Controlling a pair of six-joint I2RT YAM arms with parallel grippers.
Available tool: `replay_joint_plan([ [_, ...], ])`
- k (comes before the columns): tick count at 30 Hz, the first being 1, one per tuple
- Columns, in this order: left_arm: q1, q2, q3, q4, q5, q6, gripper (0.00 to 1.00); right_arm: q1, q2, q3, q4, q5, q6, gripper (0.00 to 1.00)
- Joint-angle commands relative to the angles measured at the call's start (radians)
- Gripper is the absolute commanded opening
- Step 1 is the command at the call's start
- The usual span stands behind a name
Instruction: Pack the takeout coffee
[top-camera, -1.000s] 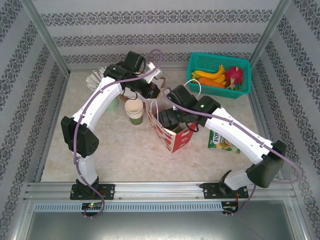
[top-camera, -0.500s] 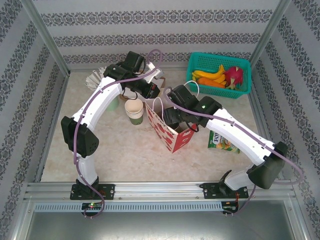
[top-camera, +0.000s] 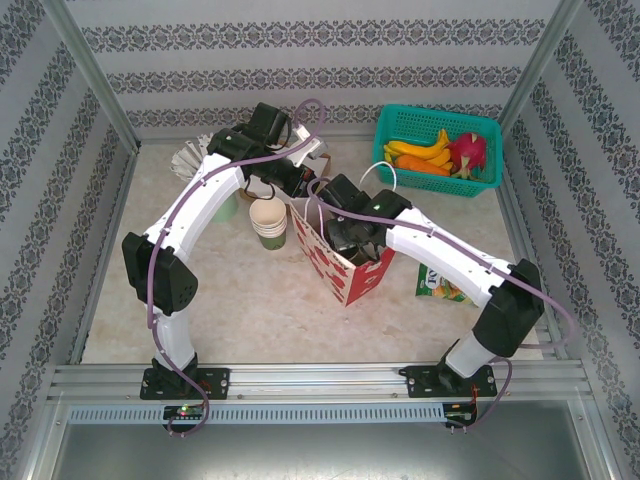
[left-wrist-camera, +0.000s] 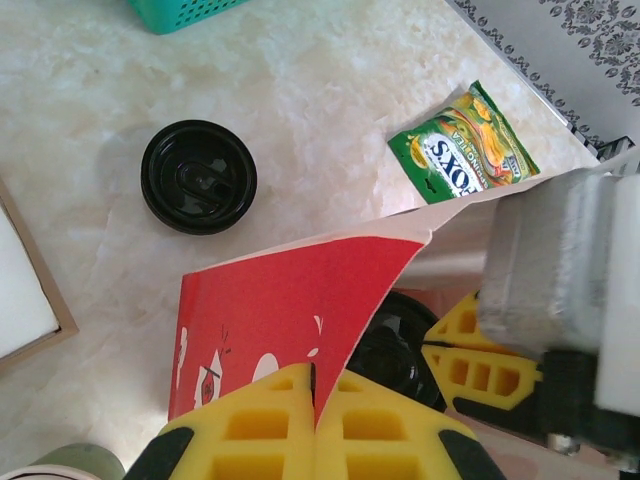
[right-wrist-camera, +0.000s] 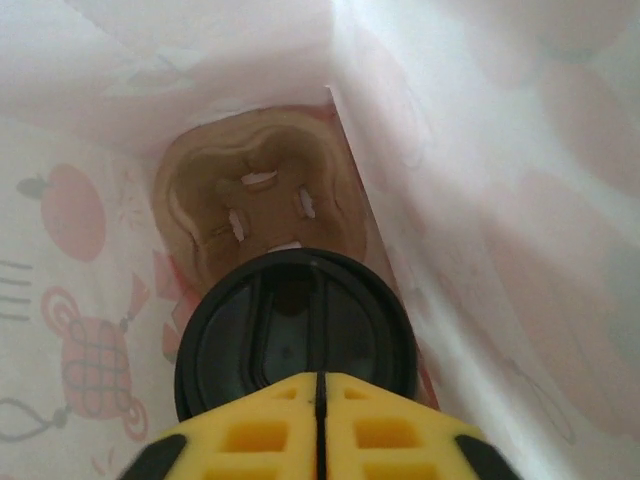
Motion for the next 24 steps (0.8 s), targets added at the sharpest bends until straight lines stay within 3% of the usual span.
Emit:
replay_joint_plan([
  [1, 0.003, -0.002, -0.004, 0.013, 0.003, -0.006, 0.0, -0.015, 0.019, 0.023, 0.003, -0.022, -0.002, 0.03],
  [3, 0.002, -0.002, -0.005, 0.013, 0.003, -0.006, 0.0, -0.014, 0.027, 0.02, 0.002, -0.029, -0.003, 0.0],
  [24, 0.004, -0.002, -0.014, 0.025, 0.002, -0.004, 0.0, -0.019, 0.023, -0.075, -0.042, -0.034, 0.017, 0.01],
])
